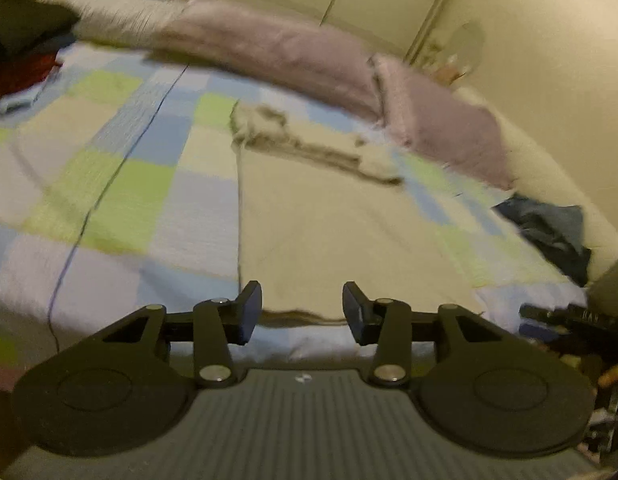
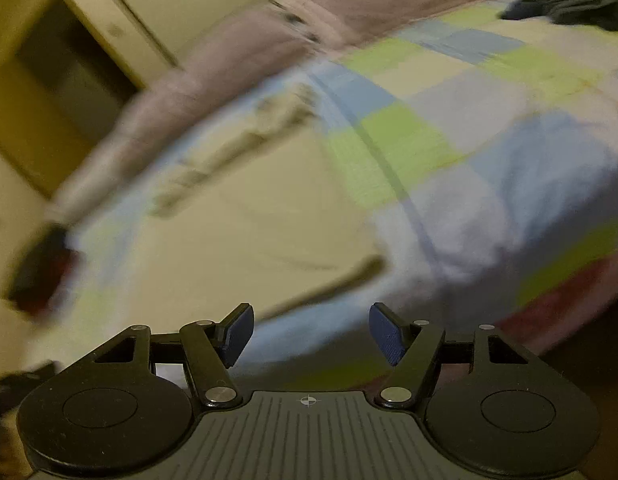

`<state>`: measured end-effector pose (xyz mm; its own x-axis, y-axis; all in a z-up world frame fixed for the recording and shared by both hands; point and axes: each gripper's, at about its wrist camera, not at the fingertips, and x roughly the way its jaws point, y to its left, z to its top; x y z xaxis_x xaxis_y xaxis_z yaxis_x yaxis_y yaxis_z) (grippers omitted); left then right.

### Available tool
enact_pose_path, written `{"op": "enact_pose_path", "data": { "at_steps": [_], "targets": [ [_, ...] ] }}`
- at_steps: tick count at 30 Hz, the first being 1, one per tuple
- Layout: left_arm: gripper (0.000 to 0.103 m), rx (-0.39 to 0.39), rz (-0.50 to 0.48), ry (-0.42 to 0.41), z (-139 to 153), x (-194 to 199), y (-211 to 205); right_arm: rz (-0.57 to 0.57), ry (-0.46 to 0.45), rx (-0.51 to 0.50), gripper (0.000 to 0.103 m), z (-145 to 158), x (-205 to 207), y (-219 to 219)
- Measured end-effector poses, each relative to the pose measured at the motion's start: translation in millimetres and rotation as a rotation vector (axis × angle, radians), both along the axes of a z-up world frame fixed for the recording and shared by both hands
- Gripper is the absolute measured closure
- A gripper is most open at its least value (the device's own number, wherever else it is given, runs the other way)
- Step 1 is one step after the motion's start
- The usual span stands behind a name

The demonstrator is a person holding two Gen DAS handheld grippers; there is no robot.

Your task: Fold clothes

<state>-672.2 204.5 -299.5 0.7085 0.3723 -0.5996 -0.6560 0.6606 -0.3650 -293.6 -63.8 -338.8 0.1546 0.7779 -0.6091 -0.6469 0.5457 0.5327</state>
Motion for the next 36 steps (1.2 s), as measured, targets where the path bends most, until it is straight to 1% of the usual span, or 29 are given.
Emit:
{"op": "enact_pose_path", "data": {
  "at_steps": [1,3,4,6,8,9,11,14,16,18,19,20,22,24,27,30,31,33,36],
  "targets": [
    [0.064,0.011,0.007,-0.004,4,-4,-3,0.012,-0.005,0.049,0.035,8,-2,-7],
    [0.064,-0.008,0.018,-0.031,10,-13,-4,-0.014,-0.023,0.094,0.035,23,-3,-22],
    [0.064,-0.018,0.012,-0.060,13,-18,-4,-0.018,-0.015,0.117,0.035,28,-3,-29],
    [0.063,-0.019,0.009,-0.080,15,-21,-1,0.007,0.015,0.188,0.035,36,-3,-42],
    [0.063,-0.026,0.003,-0.092,14,-23,5,0.032,0.037,0.211,0.035,40,2,-47],
    [0.063,-0.033,-0.002,-0.096,12,-22,9,0.034,0.040,0.199,0.035,40,6,-48],
    [0.063,-0.076,-0.004,-0.093,3,-16,24,0.033,0.043,0.174,0.035,38,14,-47],
    [0.063,-0.151,0.022,-0.063,-13,-3,47,0.026,0.079,0.145,0.035,27,34,-41],
    [0.063,-0.190,0.028,-0.061,-24,6,63,0.016,0.149,0.137,0.035,14,58,-30],
    [0.064,-0.240,0.035,-0.067,-35,15,78,0.006,0.221,0.140,0.039,0,81,-19],
    [0.064,-0.262,0.040,-0.067,-41,19,85,0.000,0.264,0.139,0.047,-9,92,-13],
    [0.063,-0.280,0.039,-0.069,-46,23,91,-0.006,0.307,0.138,0.049,-17,104,-6],
    [0.064,-0.320,0.028,-0.071,-58,29,103,-0.018,0.390,0.134,0.049,-34,126,6],
    [0.064,-0.355,0.016,-0.074,-69,34,113,-0.024,0.438,0.122,0.049,-48,141,19],
    [0.065,-0.407,0.013,-0.073,-87,38,127,-0.015,0.478,0.109,0.050,-66,154,32],
    [0.065,-0.439,0.020,-0.071,-101,40,138,0.018,0.474,0.071,0.055,-75,157,42],
    [0.065,-0.452,0.024,-0.072,-105,40,142,0.029,0.473,0.059,0.059,-77,158,45],
    [0.065,-0.477,0.031,-0.074,-114,41,149,0.045,0.472,0.049,0.060,-81,160,50],
    [0.064,-0.512,0.024,-0.111,-121,44,159,0.060,0.474,0.051,0.060,-82,162,55]
  ]
}}
